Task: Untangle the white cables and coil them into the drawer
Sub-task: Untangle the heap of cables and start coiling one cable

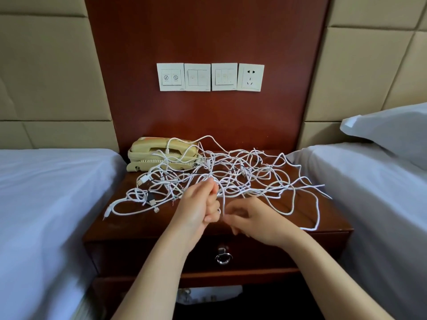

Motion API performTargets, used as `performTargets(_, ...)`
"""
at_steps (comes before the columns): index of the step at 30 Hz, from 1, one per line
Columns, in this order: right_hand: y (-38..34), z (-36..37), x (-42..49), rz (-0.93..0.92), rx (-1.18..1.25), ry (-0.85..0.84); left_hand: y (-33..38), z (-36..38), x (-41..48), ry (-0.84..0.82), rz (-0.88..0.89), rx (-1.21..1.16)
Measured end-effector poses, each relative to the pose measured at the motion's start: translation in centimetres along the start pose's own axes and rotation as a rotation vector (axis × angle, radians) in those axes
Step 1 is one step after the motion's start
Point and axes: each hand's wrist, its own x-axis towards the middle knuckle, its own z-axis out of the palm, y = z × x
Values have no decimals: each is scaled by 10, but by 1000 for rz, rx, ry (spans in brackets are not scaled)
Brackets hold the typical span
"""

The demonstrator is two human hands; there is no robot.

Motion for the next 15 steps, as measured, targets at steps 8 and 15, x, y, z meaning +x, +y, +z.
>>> performTargets(8,15,-3,6,17,175,266,-6,-8,-5,-124,-138,97)
performTargets(15,20,0,13,-66,-58,425,-2,-16,-13,-179,-225,16)
